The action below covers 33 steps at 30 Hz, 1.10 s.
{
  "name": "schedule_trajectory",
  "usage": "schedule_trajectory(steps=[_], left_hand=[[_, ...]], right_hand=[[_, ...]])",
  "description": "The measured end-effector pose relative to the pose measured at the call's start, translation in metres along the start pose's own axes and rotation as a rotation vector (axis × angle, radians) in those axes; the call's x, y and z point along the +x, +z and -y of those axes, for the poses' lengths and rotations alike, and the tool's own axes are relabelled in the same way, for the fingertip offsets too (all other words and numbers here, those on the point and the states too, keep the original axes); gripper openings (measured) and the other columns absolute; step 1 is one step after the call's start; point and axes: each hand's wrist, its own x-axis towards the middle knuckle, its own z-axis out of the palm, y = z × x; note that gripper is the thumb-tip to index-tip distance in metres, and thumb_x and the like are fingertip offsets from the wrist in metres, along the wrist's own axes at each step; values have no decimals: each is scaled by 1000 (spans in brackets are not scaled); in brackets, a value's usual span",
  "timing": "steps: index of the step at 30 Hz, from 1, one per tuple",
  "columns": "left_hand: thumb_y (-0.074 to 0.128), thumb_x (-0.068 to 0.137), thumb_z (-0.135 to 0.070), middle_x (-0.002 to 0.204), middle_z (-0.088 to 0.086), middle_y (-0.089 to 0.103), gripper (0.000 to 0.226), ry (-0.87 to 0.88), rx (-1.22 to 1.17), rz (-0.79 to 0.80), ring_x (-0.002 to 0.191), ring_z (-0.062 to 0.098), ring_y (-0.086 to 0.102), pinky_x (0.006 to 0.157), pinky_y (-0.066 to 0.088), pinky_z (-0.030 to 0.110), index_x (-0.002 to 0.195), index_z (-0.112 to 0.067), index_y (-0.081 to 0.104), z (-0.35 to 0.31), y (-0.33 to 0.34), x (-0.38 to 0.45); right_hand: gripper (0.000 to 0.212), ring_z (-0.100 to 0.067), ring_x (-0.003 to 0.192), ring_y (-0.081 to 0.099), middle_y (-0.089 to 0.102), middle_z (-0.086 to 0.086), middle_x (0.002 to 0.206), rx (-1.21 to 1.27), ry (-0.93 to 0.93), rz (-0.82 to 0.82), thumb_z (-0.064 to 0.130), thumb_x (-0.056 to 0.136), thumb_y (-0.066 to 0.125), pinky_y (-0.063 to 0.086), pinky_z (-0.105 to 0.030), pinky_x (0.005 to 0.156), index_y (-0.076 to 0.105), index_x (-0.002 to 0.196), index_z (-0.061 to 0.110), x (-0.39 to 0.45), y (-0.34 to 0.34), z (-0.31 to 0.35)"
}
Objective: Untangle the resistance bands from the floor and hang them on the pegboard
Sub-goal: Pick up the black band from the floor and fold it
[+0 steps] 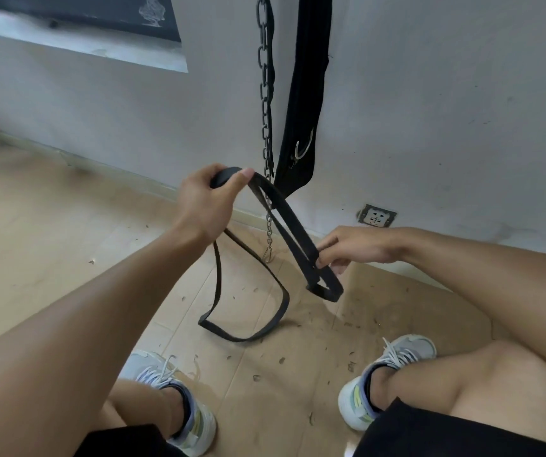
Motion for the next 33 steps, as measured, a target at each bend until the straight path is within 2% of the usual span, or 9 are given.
schedule_trajectory(steps=[4,8,14,18,20,23,27,30,33], left_hand=[[67,95,-45,69,-3,45,33,-96,26,-104,62,11,41,57,35,23,92,-12,69,5,-9,9],[66,94,-48,68,-2,43,40,-138,51,-137,63,14,41,60,35,28,93,-9,70,11,-12,12],[64,94,-51,70,-3,49,36,-152,90,-182,64,13,45,60,37,29,92,-15,67,17,-17,17],[65,93,-52,69,-3,49,39,-189,104,-192,63,15,45,61,37,31,95,-13,69,23,-23,22],[65,94,-51,71,-3,51,38,-204,114,-193,64,14,46,61,38,30,97,-13,69,26,-25,24],[65,93,-51,81,-3,59,38,-233,105,-191,77,16,54,70,41,30,102,-15,70,29,-29,28],[65,95,-48,85,-1,59,36,-225,110,-126,73,13,52,62,39,24,103,-13,69,25,-24,23],[64,97,-44,80,0,57,35,-203,110,-84,67,10,48,59,36,21,103,-10,69,20,-17,18],[65,96,-44,82,0,59,35,-180,100,-43,69,8,50,61,37,21,104,-10,70,19,-14,15]], right_hand=[[23,-24,111,73,79,-7,109,122,-5,70,16,100,65,51,-31,101,72,119,5,-6,-10,0],[23,-23,98,72,74,-14,108,306,30,139,3,98,66,56,-36,97,68,121,6,-9,-19,-14],[11,-17,85,66,73,0,87,173,121,60,5,93,73,51,-31,87,75,103,6,-15,-27,-31],[11,-18,94,66,72,-2,91,239,108,16,2,90,74,46,-30,93,74,94,12,-16,-28,-43],[17,-19,104,67,70,0,93,362,86,26,-5,93,68,46,-25,96,70,100,11,-20,-34,-47],[30,-22,113,68,69,-4,98,509,68,49,-16,94,60,47,-31,108,69,106,10,-27,-41,-55],[18,-18,96,68,70,-4,95,404,134,-248,-5,92,71,54,-35,98,71,93,13,-24,-42,-59],[17,-20,86,66,68,-5,91,324,183,-537,-2,93,70,58,-31,71,70,90,14,-22,-44,-60],[14,-20,81,65,66,-4,96,224,240,-630,3,97,65,58,-29,56,68,99,16,-19,-41,-62]])
